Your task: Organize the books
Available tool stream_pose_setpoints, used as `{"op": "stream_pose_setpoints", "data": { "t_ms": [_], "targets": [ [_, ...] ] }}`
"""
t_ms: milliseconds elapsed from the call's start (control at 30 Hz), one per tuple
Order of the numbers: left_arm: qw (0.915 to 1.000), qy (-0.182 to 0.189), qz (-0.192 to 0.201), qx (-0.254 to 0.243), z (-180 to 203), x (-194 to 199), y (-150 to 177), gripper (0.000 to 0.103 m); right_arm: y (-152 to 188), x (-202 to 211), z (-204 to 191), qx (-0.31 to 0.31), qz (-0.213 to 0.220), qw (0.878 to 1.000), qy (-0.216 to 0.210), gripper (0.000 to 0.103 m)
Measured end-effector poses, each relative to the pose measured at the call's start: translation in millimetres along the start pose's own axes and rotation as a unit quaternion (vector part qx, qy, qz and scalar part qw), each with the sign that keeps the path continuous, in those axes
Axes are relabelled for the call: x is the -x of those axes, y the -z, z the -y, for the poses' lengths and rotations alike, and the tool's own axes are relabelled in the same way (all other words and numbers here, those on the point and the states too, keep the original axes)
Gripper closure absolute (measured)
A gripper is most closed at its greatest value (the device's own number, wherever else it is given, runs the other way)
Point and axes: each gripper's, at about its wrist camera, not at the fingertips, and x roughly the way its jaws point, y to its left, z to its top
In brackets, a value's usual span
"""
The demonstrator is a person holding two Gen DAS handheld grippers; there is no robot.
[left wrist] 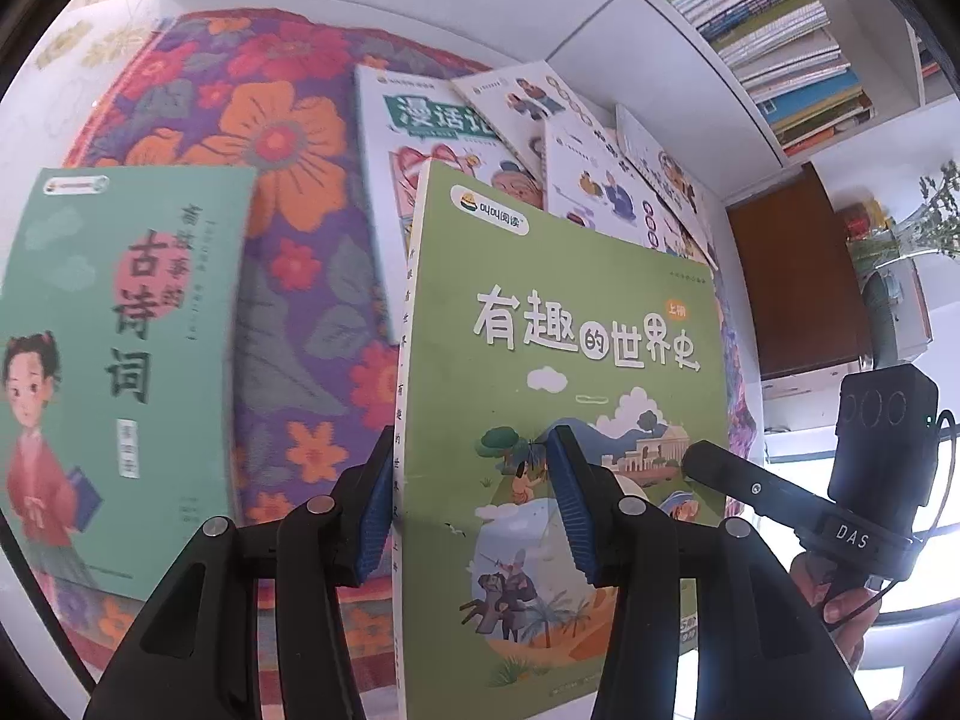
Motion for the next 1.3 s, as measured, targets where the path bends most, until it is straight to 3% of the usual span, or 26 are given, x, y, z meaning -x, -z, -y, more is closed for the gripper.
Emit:
{"op": "stream_pose_setpoints", "data": {
  "t_ms": [533,867,1300],
  "targets": [
    [0.9996,-0.004,0.028,0.005,-66,57,-17,0.058,-8,-41,-76,0.017,0.004,1.000,-0.015,0.080],
    [0.9983,-0.024,0.051,0.014,-127,84,-24,0.056,-15,-98,-128,0.036,-0.017,0.999,-0.027,0.079],
    [0.9973,-0.032,0.048,0.046,-187,79,-38,0.055,-20,-159,-156,0.054,-0.046,0.997,-0.018,0.079]
  ]
}}
